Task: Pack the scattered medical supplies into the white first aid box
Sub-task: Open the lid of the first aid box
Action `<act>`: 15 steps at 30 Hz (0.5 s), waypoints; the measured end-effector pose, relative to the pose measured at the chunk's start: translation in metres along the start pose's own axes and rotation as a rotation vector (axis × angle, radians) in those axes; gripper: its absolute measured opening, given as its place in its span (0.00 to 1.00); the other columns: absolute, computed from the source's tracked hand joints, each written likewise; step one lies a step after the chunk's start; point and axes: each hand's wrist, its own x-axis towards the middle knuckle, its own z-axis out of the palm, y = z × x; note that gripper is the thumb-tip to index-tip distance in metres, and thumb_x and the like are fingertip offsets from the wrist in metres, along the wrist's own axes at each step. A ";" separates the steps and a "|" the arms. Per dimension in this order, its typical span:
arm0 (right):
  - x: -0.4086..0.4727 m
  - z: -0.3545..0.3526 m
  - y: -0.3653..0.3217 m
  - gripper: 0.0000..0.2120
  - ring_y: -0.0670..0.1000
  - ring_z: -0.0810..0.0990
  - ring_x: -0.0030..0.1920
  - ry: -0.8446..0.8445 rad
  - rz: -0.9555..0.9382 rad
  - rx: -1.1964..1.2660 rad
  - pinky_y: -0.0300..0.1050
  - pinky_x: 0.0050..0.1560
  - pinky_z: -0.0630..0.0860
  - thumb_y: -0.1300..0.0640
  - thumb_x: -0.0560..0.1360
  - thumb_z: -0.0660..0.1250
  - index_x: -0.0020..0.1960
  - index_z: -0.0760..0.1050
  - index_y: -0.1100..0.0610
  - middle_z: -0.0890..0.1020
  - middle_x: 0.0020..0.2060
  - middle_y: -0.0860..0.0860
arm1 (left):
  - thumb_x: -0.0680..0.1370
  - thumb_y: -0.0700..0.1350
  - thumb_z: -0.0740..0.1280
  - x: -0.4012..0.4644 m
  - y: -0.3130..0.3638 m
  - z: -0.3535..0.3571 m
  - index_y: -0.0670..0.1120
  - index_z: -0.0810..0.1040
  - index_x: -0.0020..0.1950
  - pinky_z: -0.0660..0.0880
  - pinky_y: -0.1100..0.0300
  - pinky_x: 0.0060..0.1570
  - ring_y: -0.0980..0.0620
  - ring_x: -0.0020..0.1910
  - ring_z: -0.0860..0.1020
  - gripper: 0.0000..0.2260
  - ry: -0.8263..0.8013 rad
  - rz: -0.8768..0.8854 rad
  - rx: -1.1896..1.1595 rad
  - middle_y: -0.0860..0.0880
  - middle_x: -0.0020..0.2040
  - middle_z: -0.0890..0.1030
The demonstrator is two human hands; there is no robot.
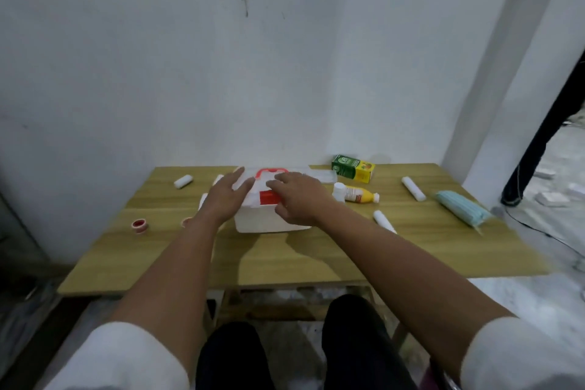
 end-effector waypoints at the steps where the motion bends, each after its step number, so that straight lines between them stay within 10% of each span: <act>1: -0.001 -0.003 0.005 0.24 0.58 0.76 0.65 0.041 -0.022 0.034 0.56 0.58 0.78 0.49 0.79 0.64 0.73 0.72 0.52 0.77 0.68 0.55 | 0.80 0.63 0.63 0.001 -0.001 -0.001 0.56 0.67 0.79 0.61 0.48 0.75 0.48 0.78 0.63 0.29 -0.009 0.004 0.001 0.51 0.79 0.66; 15: 0.041 -0.038 0.044 0.08 0.53 0.83 0.48 0.297 0.070 0.437 0.54 0.50 0.80 0.50 0.78 0.67 0.55 0.79 0.51 0.85 0.47 0.48 | 0.75 0.70 0.59 -0.016 0.006 0.010 0.51 0.65 0.80 0.66 0.55 0.65 0.48 0.75 0.68 0.38 0.206 -0.017 -0.325 0.50 0.78 0.68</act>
